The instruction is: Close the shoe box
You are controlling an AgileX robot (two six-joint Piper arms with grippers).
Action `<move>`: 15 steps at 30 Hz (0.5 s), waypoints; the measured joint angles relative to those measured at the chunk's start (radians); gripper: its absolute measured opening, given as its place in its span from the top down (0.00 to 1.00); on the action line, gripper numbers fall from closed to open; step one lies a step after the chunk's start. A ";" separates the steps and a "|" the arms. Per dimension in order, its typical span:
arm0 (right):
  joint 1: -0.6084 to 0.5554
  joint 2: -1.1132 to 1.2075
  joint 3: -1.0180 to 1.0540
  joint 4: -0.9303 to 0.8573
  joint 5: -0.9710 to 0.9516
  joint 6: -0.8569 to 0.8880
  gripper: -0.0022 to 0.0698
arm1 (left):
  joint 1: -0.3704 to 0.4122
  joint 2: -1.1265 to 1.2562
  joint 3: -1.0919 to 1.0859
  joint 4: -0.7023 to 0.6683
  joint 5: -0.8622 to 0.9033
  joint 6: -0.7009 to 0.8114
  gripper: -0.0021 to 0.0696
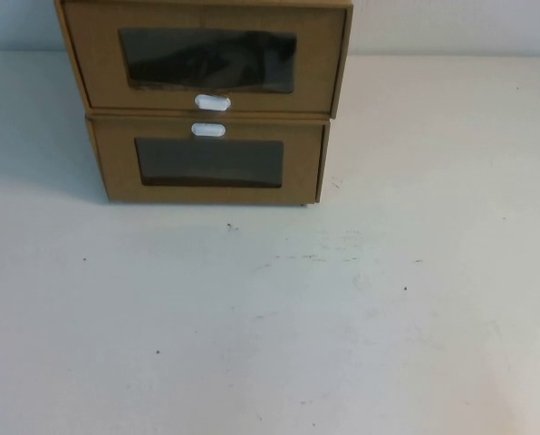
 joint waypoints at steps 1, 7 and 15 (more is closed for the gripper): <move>0.000 0.000 0.000 -0.004 0.004 -0.002 0.99 | 0.000 0.000 0.000 0.000 0.000 0.000 0.98; 0.000 0.000 0.000 -0.008 0.005 -0.002 0.99 | 0.000 0.000 0.000 0.000 0.000 0.000 0.98; 0.000 0.000 0.000 -0.010 0.005 -0.002 0.99 | 0.000 0.000 0.000 0.000 0.000 0.000 0.98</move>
